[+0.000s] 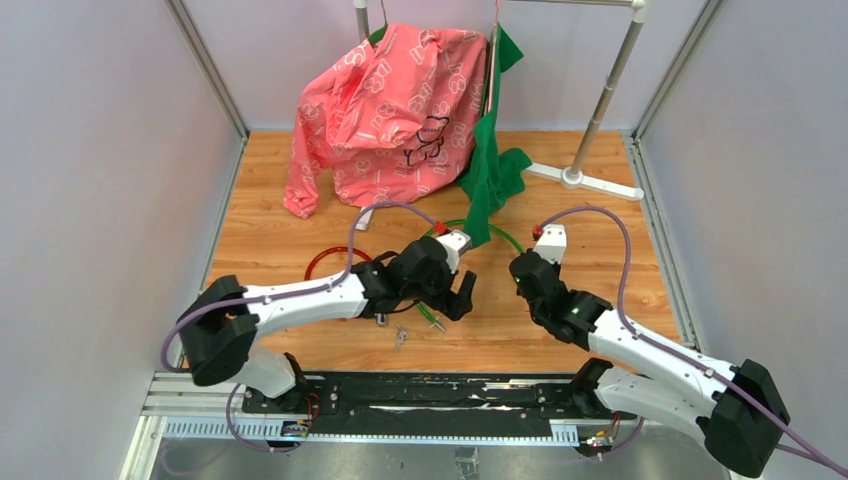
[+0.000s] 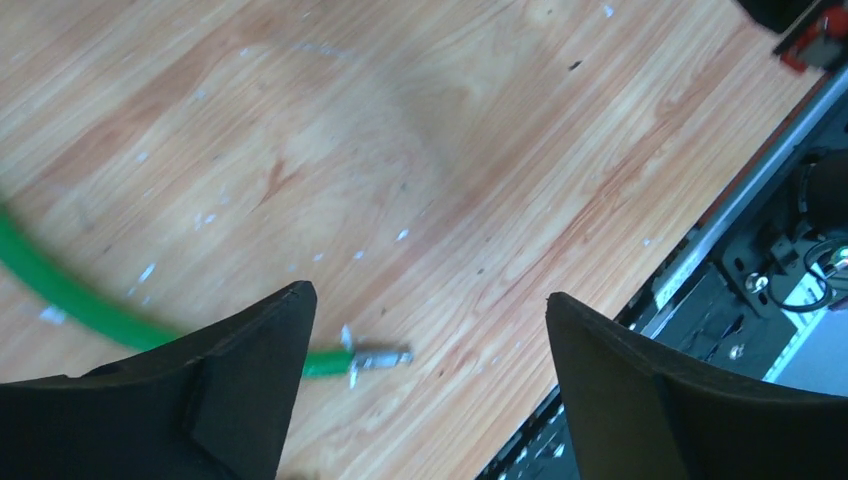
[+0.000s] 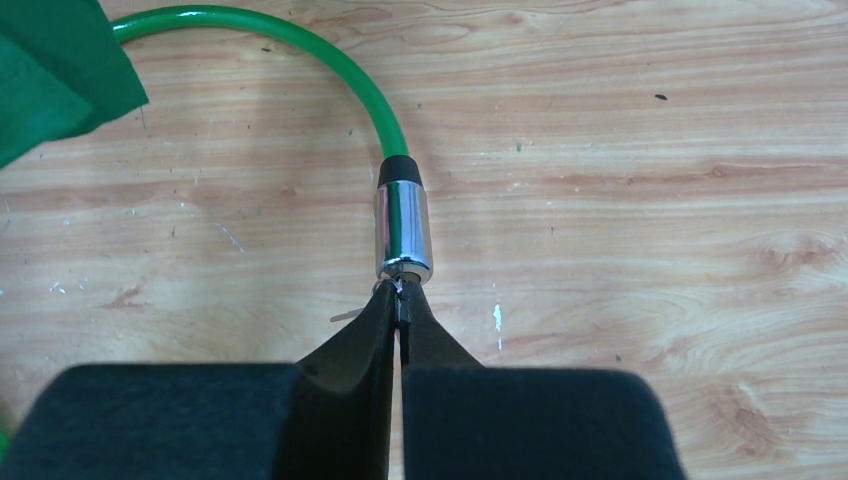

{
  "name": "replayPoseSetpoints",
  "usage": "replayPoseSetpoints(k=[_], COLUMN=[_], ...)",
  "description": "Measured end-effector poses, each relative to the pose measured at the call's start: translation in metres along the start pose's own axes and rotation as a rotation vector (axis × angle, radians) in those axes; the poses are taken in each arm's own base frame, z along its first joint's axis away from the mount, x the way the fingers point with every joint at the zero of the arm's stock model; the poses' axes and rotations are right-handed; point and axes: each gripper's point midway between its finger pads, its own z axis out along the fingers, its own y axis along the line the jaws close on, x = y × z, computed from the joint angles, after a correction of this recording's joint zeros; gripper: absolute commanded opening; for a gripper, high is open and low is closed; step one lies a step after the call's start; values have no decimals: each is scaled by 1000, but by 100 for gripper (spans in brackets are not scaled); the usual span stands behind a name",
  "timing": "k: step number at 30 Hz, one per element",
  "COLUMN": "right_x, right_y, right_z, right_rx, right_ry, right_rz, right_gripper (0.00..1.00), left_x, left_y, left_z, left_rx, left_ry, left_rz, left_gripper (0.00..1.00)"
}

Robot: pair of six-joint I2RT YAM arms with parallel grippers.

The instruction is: Unlock with the key

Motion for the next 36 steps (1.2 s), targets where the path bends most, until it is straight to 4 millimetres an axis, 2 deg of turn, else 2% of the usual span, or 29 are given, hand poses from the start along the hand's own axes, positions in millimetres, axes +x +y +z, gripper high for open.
replayPoseSetpoints(k=[11,14,18,22,25,26,29,31,33,36], right_x=[1,-2,-16,-28,-31,-31,-30,-32,-37,-43], right_y=[-3,-2,1,1,-2,-3,-13,-21,-27,-38], right_z=[35,45,61,76,86,88,94,96,98,95], right_rx=[11,12,12,19,24,24,37,53,64,82], right_ry=[36,45,34,24,29,34,46,47,46,35], right_rz=[12,10,21,24,22,22,27,33,39,52], right_gripper=[0,0,0,0,12,23,45,55,62,65], left_x=[5,15,33,41,46,47,48,49,51,54], left_y=[44,69,104,123,129,130,137,139,141,142], left_z=[-75,-93,-109,-121,-124,-124,-127,-127,-127,-125], left_rx=[-222,-313,-423,-493,-518,-523,-544,-551,-555,-554], left_ry=[-64,-58,-32,-16,0,1,5,6,12,25], left_rz=[-34,-64,-120,-171,-194,-201,-227,-237,-245,-260], left_gripper=[92,91,89,87,86,86,85,85,85,84])
